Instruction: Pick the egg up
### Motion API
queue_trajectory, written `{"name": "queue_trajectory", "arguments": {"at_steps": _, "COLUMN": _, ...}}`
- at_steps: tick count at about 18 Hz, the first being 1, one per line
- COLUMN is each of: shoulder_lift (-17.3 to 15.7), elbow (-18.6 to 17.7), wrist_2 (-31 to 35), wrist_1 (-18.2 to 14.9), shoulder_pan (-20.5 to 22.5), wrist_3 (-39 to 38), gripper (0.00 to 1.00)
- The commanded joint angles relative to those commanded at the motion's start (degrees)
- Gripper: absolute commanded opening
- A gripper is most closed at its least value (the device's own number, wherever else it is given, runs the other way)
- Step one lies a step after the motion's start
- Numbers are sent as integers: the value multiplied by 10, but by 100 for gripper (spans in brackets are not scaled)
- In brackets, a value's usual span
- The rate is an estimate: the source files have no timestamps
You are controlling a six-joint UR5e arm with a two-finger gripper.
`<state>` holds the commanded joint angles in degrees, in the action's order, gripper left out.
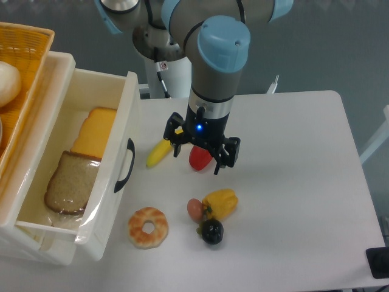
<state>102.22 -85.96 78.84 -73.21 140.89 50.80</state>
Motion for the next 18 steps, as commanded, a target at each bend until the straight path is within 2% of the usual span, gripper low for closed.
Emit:
{"name": "queue_trajectory", "arguments": {"at_steps": 8, "shoulder_lift": 11, "elbow": 2, "wrist_2": 1, "wrist_1": 6, "shoulder_pan": -6, "wrist_3": 12, "gripper": 100}}
{"name": "queue_trajectory", "arguments": {"at_steps": 11, "shoulder_lift": 26, "elbow": -3, "wrist_2": 2, "wrist_1": 22, "shoulder_pan": -11, "wrist_3": 11, "gripper": 100}}
{"name": "queue_trajectory", "arguments": {"at_steps": 15, "shoulder_lift": 27, "elbow": -37, "wrist_2": 1, "wrist_1": 50, "shoulder_pan": -22, "wrist_3": -4, "gripper": 100}}
{"name": "queue_trajectory", "arguments": {"at_steps": 18, "shoulder_lift": 39, "elbow": -37, "wrist_2": 2, "wrist_1": 57, "shoulder_pan": -27, "wrist_3": -2, "gripper": 100}}
